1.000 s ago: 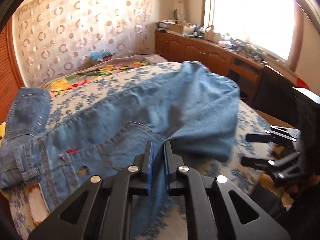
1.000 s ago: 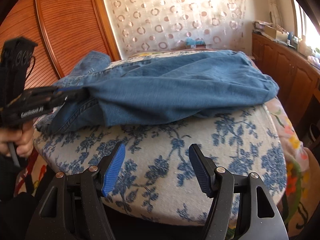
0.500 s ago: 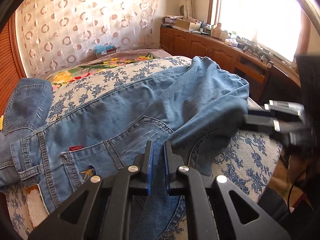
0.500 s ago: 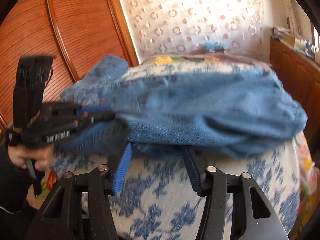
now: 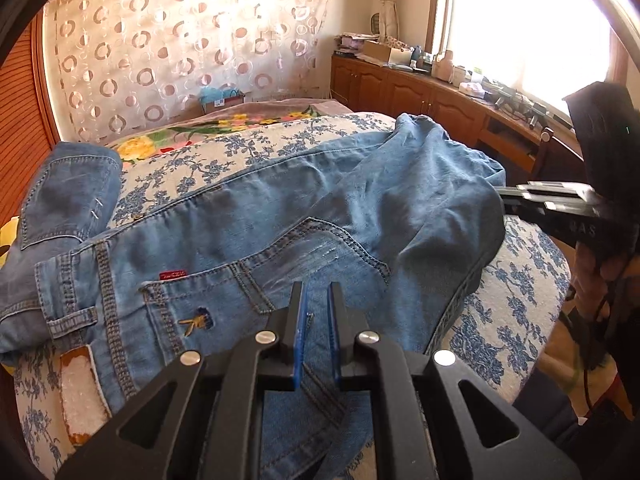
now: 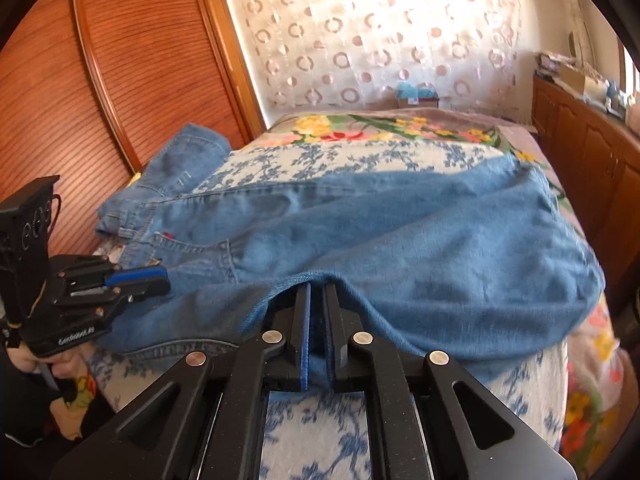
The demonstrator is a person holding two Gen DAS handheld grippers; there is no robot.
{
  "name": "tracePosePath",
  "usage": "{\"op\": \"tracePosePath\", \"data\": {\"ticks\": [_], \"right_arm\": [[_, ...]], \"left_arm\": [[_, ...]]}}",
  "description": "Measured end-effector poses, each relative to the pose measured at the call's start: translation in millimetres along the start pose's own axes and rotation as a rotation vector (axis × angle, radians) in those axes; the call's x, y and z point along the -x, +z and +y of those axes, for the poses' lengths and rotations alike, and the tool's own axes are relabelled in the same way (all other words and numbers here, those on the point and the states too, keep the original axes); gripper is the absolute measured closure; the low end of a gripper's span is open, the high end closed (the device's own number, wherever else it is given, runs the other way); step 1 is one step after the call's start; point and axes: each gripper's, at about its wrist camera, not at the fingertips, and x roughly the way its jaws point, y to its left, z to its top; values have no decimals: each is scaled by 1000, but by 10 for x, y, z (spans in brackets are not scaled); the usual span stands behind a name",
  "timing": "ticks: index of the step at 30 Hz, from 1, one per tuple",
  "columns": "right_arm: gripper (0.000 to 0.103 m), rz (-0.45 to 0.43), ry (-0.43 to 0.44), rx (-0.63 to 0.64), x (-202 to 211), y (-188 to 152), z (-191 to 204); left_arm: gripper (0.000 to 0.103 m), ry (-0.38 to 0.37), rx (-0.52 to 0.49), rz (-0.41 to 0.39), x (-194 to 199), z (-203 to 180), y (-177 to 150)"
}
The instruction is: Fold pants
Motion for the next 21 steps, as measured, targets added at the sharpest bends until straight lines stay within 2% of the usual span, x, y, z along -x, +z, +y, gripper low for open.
{"op": "tracePosePath", "data": {"ticks": [4,6,8,10,11,14,17,21], "right_arm": [[87,10,-2,1,123,-175,13],[85,18,-12,8,181,-286,30],[83,21,-19,7,216,-359,31],[82,27,-23,1,245,-435,31],[81,31,-25,2,258,-476,27],[80,40,-36,5,293,-569,11],[79,48,-35,9,300,-624,19],[77,59,1,35,270,-685,120]], "left_arm": [[76,-6,8,-14,84,4,-9],[58,-13,13,-26,119,13,-5],[56,-9,17,-43,161,29,-14],[45,-10,20,-47,183,42,-19],[35,-8,25,-54,204,46,-27],[34,-12,34,-70,247,79,-34],[34,14,43,-91,307,109,-46],[34,40,46,-103,401,167,-87]]}}
